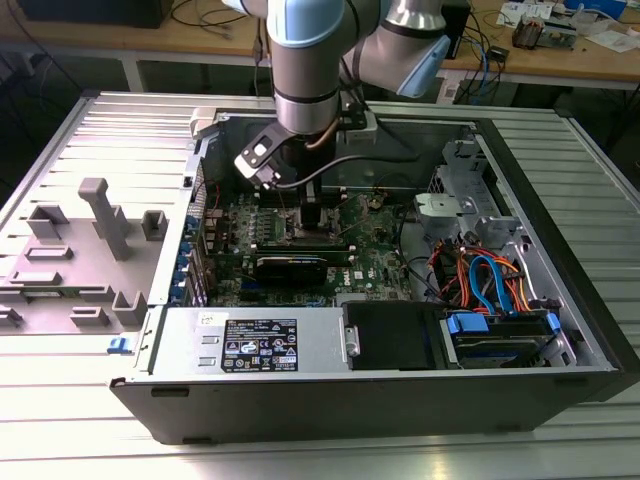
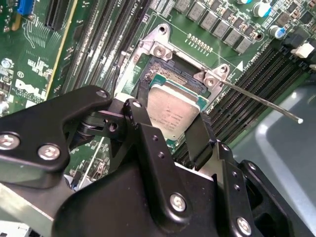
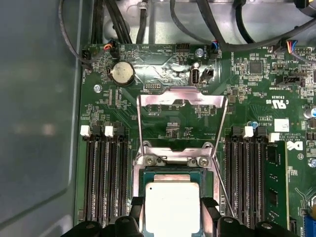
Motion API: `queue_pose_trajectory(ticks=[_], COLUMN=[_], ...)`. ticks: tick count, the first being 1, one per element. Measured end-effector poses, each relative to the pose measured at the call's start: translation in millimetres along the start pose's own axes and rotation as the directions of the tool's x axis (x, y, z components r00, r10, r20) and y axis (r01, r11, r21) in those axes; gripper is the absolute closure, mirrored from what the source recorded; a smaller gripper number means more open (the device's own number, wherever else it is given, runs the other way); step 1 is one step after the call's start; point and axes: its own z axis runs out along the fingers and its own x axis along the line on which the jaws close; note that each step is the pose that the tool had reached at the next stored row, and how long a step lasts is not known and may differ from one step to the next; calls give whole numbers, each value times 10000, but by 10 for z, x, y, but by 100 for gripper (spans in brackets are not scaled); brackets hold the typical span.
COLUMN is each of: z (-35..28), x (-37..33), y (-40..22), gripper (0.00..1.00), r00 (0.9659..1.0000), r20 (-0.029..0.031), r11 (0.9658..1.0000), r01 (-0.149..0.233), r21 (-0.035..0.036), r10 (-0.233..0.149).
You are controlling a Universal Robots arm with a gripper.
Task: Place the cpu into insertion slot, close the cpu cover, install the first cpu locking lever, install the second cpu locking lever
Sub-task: 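Place the cpu into insertion slot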
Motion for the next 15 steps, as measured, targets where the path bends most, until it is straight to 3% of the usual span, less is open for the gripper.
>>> queue_pose_trajectory(ticks=[3, 7, 15], z=[66, 100, 101], x=[-16, -18, -38], y=[-5, -10, -26], gripper=[46, 46, 46], r00=[10000, 10000, 10000], r20=[1, 3, 1], r11=[10000, 10000, 10000], r01=[-13, -12, -14], r21=[0, 1, -5], r10=[13, 12, 14])
